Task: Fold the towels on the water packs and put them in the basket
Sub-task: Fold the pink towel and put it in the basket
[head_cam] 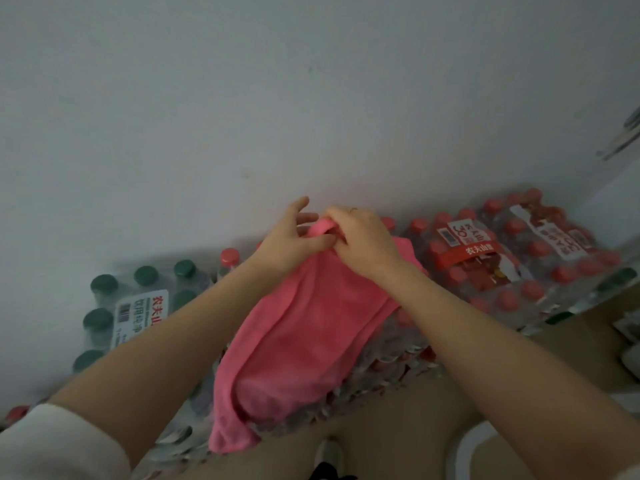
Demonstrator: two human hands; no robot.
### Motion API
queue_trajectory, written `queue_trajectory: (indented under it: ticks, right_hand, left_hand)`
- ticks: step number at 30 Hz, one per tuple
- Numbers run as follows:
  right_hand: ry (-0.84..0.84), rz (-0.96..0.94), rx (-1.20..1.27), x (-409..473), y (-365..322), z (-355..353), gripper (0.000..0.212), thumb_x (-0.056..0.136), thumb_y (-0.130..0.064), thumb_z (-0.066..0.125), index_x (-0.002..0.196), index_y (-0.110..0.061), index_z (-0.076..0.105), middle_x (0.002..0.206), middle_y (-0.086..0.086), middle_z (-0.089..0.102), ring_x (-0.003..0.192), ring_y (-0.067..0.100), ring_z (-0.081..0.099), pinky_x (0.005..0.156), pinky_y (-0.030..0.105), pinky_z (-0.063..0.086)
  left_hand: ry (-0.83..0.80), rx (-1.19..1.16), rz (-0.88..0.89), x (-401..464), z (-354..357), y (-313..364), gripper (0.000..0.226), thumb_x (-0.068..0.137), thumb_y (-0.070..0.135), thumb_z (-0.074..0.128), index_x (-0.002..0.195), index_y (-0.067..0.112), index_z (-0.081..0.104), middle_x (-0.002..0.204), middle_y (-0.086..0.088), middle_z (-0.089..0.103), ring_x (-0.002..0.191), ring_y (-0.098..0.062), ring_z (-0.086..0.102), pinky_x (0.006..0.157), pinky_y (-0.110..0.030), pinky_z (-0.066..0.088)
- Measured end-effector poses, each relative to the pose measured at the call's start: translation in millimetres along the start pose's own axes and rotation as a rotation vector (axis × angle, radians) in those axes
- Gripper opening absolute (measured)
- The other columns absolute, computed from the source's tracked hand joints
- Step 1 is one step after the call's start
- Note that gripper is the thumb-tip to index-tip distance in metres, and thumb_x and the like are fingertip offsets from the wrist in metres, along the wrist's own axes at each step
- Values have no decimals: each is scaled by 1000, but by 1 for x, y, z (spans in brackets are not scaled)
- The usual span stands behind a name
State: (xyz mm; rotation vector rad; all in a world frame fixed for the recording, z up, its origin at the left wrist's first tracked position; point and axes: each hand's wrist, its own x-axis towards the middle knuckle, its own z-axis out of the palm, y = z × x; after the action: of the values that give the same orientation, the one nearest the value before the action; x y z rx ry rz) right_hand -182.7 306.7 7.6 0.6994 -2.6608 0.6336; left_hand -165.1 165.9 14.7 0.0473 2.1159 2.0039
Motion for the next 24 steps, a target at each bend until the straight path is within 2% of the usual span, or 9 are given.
queue_trajectory:
  ticks: [5, 8, 12, 15, 17, 19, 21, 23, 24]
  right_hand:
    - [175, 368, 359, -12, -29, -12, 24, 75, -22, 44, 83, -8, 62, 76, 10, 65, 77, 27, 59, 72, 41, 46]
    - [343, 582, 579, -24, -54, -23, 19, 75, -21, 42, 68, -9, 56, 63, -3, 50, 68, 14, 45, 65, 33, 38]
    - [663, 832, 974, -45, -72, -38, 31, 91, -8, 40, 64, -18, 52, 66, -6, 51, 62, 6, 46, 58, 15, 42]
    - [875, 878, 1068, -57, -69, -48, 28, 91, -7, 38, 71, -19, 53, 75, 0, 56, 75, 17, 54, 74, 29, 47]
    - [965, 937, 1106, -67, -60, -51, 26, 92, -6, 37, 76, -19, 53, 78, 3, 58, 75, 19, 57, 73, 31, 47]
    - [997, 1015, 1165, -78, -47, -50, 22, 91, -9, 38, 80, -13, 58, 83, 8, 63, 75, 22, 61, 68, 29, 49]
    - [1017, 1078, 1263, -87, -35, -48, 21, 87, -12, 43, 82, -7, 63, 86, 14, 68, 78, 28, 66, 64, 30, 53]
    - [1036, 1126, 1328, -91, -28, -49, 19, 83, -15, 48, 74, -8, 64, 79, 12, 69, 70, 26, 66, 62, 30, 55]
    - [1033, 1131, 1336, -90, -25, -51, 16, 78, -18, 52, 72, -9, 64, 81, 12, 69, 70, 26, 66, 66, 33, 55]
  left_hand:
    - [89, 744, 203, -44, -9, -23, 45, 74, 0, 54, 119, 3, 48, 97, -12, 59, 94, -32, 57, 62, -20, 26]
    - [155, 735, 150, -64, -17, -31, 40, 76, -3, 52, 116, 5, 49, 93, -9, 57, 81, -25, 51, 59, -18, 24]
    - [71, 789, 30, -88, -33, -41, 42, 76, 0, 54, 118, 7, 50, 105, -11, 60, 92, -27, 54, 71, -22, 33]
    - [-2, 912, -57, -105, -45, -49, 26, 78, 7, 55, 104, 6, 55, 98, -13, 60, 87, -27, 52, 71, -27, 36]
    - [63, 780, -116, -112, -52, -50, 5, 82, 13, 54, 87, 12, 57, 85, -7, 59, 82, -26, 54, 69, -30, 39]
    - [98, 263, -249, -115, -56, -40, 6, 86, 18, 56, 82, 15, 61, 87, -10, 66, 82, -28, 63, 73, -34, 50]
    - [31, -281, -386, -119, -56, -18, 17, 88, 22, 57, 101, 14, 62, 89, -9, 71, 75, -20, 68, 68, -30, 55]
    - [-91, -423, -382, -117, -61, 6, 23, 89, 21, 53, 104, 11, 68, 78, -7, 72, 65, -16, 68, 55, -25, 56]
    - [-183, -385, -353, -116, -62, 20, 25, 87, 18, 51, 88, 9, 74, 72, -7, 72, 61, -15, 68, 53, -25, 56]
